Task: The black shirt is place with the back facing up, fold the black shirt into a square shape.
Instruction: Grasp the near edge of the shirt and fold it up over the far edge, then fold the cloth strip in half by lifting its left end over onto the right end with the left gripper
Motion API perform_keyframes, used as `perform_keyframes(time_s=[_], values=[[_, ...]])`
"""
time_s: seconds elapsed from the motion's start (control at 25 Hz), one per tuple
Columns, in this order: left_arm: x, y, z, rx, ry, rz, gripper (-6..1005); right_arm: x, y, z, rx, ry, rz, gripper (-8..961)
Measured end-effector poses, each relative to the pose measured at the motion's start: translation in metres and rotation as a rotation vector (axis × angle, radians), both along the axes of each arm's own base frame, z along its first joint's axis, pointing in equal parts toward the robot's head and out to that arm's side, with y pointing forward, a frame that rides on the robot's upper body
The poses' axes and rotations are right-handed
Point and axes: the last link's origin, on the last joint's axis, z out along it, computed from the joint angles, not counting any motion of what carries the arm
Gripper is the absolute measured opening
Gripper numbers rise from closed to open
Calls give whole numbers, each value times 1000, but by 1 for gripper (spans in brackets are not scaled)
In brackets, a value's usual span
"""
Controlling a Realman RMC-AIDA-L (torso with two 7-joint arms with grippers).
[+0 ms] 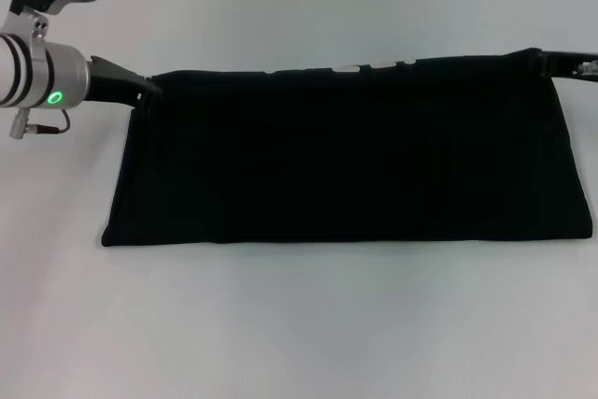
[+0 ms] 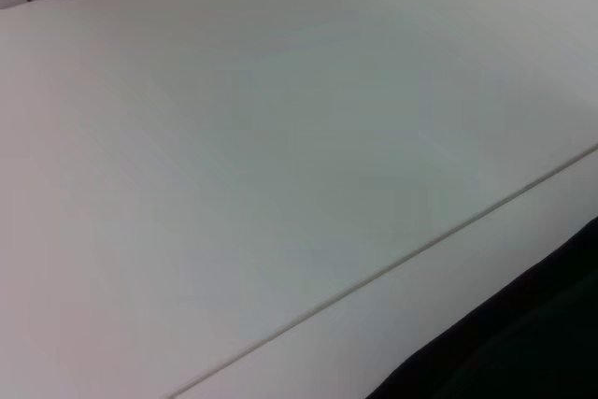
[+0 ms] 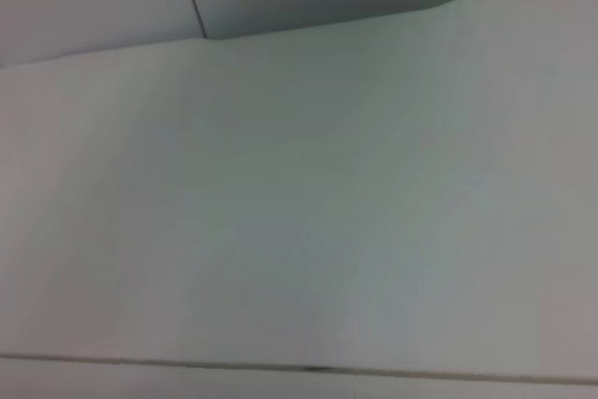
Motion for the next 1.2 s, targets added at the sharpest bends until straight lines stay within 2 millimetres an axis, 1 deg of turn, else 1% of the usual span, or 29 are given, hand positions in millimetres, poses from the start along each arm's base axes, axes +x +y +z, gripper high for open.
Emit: perform_keyframes(time_s=[0.24, 0.4, 0.48, 0.68, 0.8, 0.88, 0.92, 1.04, 1.16, 1.2], values=[[-2, 0, -11, 50, 6, 18, 165, 6, -5, -5, -20, -23, -7, 117], [-7, 0, -16, 114, 9, 36, 188, 14, -6, 5, 22, -40, -27, 137], [-10, 0, -14, 147, -2, 59, 233, 17, -6, 10, 34, -39, -31, 147], [-13, -2, -1, 188, -78, 123, 345, 16, -10, 21, 10, 10, -15, 353], [-10, -12, 8, 125, -141, 152, 412, 17, -18, 25, -27, 72, 3, 493], [-5, -21, 13, 65, -181, 167, 492, 15, -27, 25, -73, 131, 27, 592], [-2, -29, 16, 19, -203, 177, 531, 14, -32, 24, -98, 159, 41, 641], [5, -51, 20, -117, -252, 201, 651, 11, -47, 20, -177, 227, 88, 724], [10, -74, 18, -260, -293, 214, 785, 8, -63, 16, -256, 267, 139, 808], [10, -80, 17, -298, -304, 219, 829, 8, -68, 15, -277, 276, 154, 807]])
